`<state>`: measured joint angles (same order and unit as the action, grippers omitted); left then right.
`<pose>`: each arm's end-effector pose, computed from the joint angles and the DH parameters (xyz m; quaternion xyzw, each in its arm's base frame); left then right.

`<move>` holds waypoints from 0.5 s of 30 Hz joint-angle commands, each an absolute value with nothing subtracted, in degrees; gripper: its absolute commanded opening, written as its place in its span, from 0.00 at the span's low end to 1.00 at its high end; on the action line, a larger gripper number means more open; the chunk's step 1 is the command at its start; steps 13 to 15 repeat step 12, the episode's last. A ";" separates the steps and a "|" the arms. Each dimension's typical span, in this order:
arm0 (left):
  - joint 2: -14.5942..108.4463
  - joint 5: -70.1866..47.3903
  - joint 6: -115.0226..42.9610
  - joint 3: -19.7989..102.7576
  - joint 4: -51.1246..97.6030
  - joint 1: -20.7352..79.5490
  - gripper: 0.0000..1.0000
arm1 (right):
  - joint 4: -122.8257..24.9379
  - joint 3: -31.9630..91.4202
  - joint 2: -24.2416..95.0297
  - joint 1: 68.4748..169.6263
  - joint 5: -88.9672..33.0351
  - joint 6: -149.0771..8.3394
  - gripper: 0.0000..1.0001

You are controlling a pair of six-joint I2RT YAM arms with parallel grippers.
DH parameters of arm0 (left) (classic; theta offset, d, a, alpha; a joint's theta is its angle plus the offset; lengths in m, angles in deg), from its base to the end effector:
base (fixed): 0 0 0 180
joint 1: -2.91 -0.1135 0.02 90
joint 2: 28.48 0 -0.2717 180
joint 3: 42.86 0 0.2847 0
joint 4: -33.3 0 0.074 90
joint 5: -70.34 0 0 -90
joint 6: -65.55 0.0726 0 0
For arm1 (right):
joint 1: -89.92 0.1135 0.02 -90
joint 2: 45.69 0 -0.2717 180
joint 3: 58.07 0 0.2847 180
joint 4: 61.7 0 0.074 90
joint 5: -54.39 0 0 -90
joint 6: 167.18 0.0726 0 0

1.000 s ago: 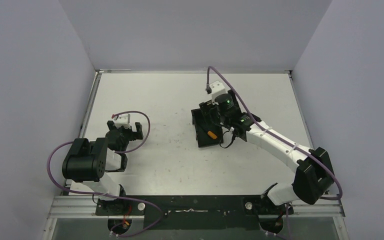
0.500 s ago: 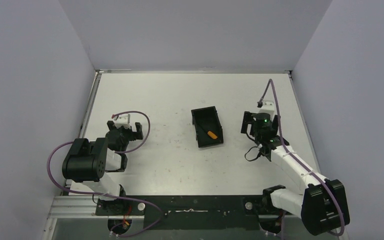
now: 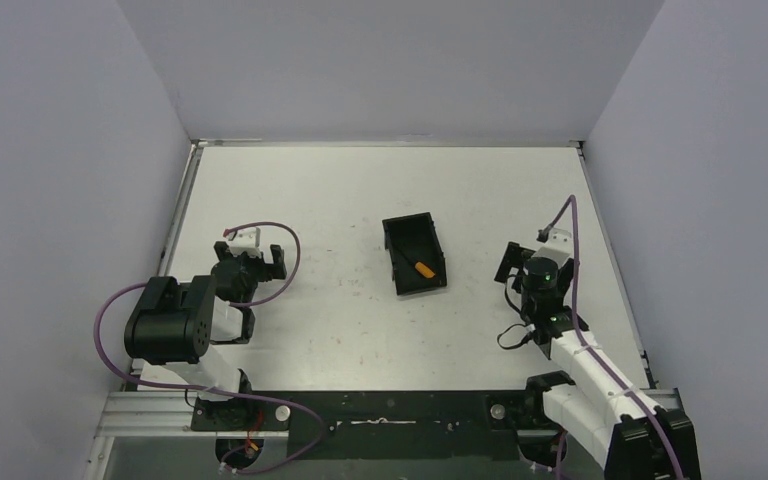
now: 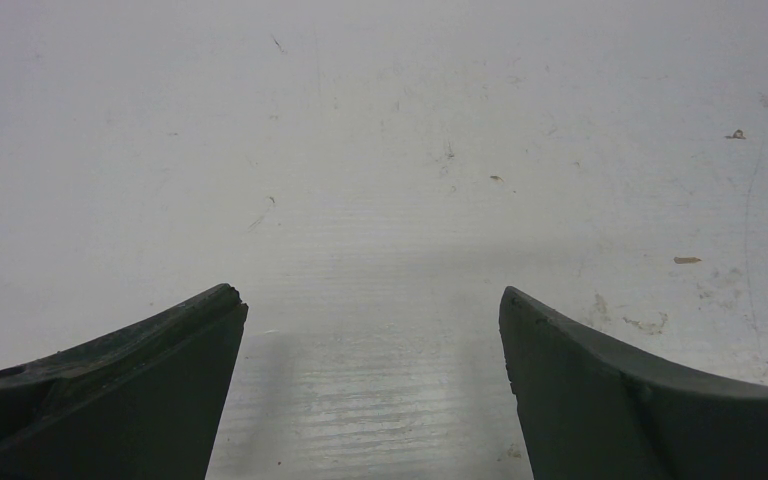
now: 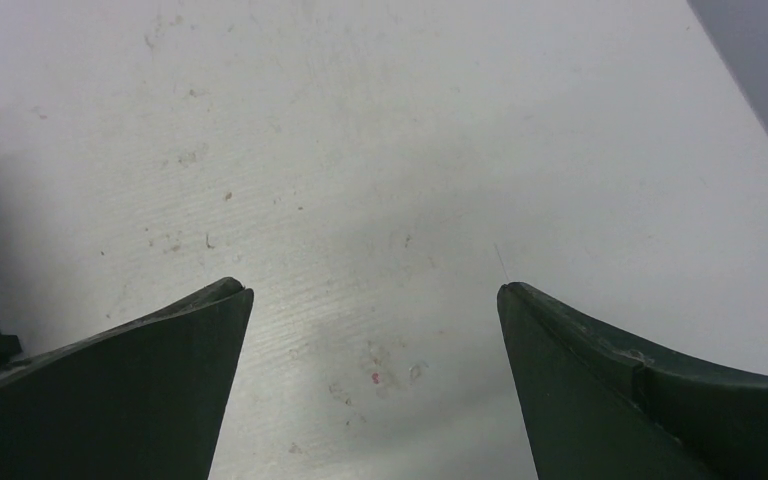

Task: Put the screwdriver in the bin

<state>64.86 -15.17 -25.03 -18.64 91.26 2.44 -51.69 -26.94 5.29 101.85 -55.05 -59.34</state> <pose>0.2809 -0.0034 0.0904 0.0178 0.7721 -0.0309 0.6345 0.2401 0.0260 0.1570 0.1285 0.8475 -0.0143 0.5148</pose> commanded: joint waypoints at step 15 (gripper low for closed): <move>64.07 -15.35 -24.74 -17.42 93.57 2.47 0.97 | -57.80 -29.03 -0.03 101.45 -57.49 -58.62 1.00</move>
